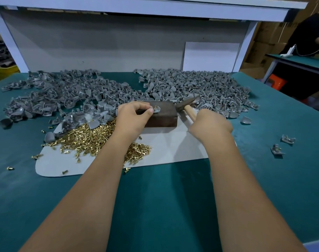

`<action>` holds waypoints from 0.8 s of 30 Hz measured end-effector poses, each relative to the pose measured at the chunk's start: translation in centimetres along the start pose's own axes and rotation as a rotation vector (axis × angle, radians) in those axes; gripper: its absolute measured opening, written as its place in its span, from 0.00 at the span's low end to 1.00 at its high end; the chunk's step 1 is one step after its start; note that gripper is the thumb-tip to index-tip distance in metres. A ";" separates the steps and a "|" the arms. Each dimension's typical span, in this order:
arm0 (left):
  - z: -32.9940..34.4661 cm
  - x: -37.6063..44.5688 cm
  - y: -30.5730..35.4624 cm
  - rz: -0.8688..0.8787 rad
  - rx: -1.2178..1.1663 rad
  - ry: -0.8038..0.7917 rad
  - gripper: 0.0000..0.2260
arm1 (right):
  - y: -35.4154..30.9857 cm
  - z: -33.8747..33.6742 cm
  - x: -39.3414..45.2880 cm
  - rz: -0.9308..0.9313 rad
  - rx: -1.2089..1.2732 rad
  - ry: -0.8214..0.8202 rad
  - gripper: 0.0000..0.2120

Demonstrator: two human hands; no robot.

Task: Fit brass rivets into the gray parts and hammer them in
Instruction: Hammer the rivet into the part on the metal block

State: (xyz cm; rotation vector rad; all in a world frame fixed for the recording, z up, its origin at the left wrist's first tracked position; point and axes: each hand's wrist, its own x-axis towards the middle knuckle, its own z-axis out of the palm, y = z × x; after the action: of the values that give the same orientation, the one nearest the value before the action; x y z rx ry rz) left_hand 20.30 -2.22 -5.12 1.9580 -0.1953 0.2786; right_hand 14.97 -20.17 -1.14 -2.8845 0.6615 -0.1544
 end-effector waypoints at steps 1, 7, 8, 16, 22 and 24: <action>0.0 0.0 0.0 0.006 0.010 0.004 0.03 | 0.2 0.2 0.0 -0.009 -0.014 -0.005 0.13; 0.2 -0.5 0.4 0.039 0.141 0.051 0.02 | 0.7 0.1 -0.1 -0.024 0.165 0.116 0.09; 0.3 -0.6 0.5 0.049 0.154 0.061 0.03 | 0.9 -0.1 -0.2 -0.033 0.192 0.148 0.07; 0.2 -0.1 0.0 0.063 0.119 0.083 0.05 | 1.6 -1.8 -3.3 -0.227 0.419 0.275 0.11; 0.3 -0.3 0.4 0.005 0.129 0.090 0.04 | 0.9 -3.0 -4.1 -0.317 0.345 0.354 0.22; 0.4 -0.4 0.4 -0.012 0.122 0.092 0.04 | 0.7 -2.6 -4.6 -0.347 0.271 0.367 0.22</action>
State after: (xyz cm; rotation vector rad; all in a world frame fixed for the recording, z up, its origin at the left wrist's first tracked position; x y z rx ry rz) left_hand 19.86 -2.70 -5.01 2.0614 -0.1088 0.3800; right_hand 10.16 -19.19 1.02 -2.6960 0.1603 -0.7696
